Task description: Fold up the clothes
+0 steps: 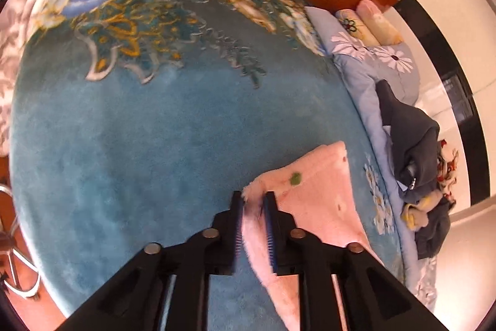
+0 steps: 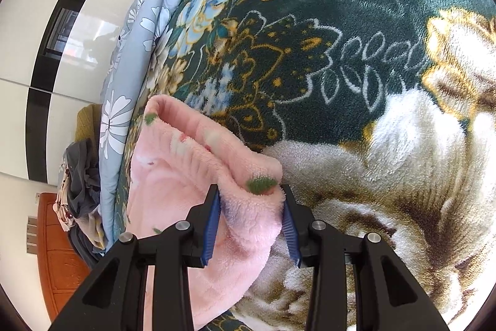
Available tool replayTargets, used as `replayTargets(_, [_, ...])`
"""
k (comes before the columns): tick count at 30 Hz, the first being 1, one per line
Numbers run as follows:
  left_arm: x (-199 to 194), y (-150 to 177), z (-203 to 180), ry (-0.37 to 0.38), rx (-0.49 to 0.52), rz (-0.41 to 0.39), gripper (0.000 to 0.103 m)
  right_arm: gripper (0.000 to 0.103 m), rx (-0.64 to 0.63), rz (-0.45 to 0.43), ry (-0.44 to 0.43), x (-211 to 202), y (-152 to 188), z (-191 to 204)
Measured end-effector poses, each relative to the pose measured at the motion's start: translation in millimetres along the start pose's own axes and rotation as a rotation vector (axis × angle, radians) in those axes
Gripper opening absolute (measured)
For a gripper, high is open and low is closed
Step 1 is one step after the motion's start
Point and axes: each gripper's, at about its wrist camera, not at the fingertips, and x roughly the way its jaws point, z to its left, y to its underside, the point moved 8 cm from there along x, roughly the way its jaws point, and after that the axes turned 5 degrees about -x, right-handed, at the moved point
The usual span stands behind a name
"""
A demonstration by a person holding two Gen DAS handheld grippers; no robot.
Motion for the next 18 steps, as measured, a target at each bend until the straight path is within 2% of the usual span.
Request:
replayTargets(1, [0,3,3,0.023,-0.021,0.011,0.034,0.04,0.0,0.0,0.0,0,0,0])
replayTargets(2, [1,7,7,0.046,-0.049,0.028,0.036,0.04,0.001,-0.001,-0.002,-1,1,0])
replayTargets(5, [5,16,15,0.119,-0.135,0.069,0.037,0.04,0.007,-0.004,-0.007,-1,2,-1])
replayTargets(9, [11,14,14,0.2,-0.181,0.053,0.038,0.04,0.006,-0.004,-0.002,-1,3,0])
replayTargets(12, [14,10,11,0.231,-0.188,0.031,0.031,0.04,0.005,-0.004,0.003,-2,3,1])
replayTargets(13, [15,9,9,0.223,-0.169,0.028,0.022,0.04,0.007,-0.006,0.003,-2,3,1])
replayTargets(15, [16,7,6,0.201,-0.128,0.017,0.015,0.04,0.008,-0.008,0.004,-2,3,1])
replayTargets(18, [9,2,-1,0.154,-0.072,-0.029,0.011,0.04,0.004,-0.006,0.009,-3,3,1])
